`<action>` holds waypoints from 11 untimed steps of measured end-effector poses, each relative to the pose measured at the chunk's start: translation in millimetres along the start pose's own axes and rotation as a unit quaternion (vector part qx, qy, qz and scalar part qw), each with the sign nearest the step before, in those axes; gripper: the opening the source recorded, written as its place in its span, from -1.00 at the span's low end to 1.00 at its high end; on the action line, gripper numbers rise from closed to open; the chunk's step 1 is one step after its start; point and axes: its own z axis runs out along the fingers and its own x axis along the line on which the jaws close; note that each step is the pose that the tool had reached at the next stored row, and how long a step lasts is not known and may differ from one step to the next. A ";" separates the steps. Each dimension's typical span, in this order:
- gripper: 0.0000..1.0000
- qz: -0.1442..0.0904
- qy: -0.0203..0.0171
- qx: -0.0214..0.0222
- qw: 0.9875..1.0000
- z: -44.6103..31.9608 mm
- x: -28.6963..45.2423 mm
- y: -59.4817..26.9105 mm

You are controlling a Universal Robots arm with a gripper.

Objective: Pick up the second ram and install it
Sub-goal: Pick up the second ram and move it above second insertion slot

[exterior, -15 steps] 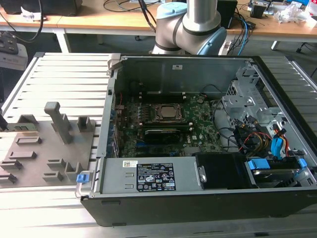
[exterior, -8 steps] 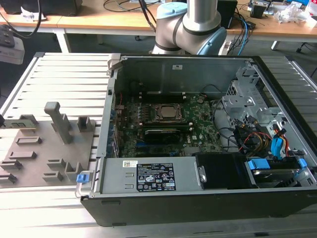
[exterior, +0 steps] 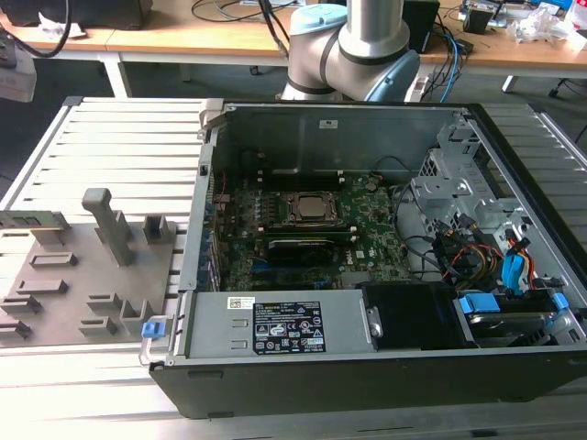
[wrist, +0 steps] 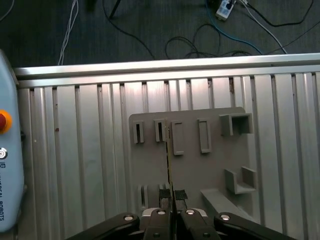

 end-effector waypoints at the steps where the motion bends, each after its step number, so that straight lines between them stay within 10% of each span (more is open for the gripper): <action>1: -0.73 0.000 0.000 0.000 1.000 -2.5 -0.1 0.1; 11: -0.73 0.000 -0.007 0.000 1.000 -11.6 -15.4 1.5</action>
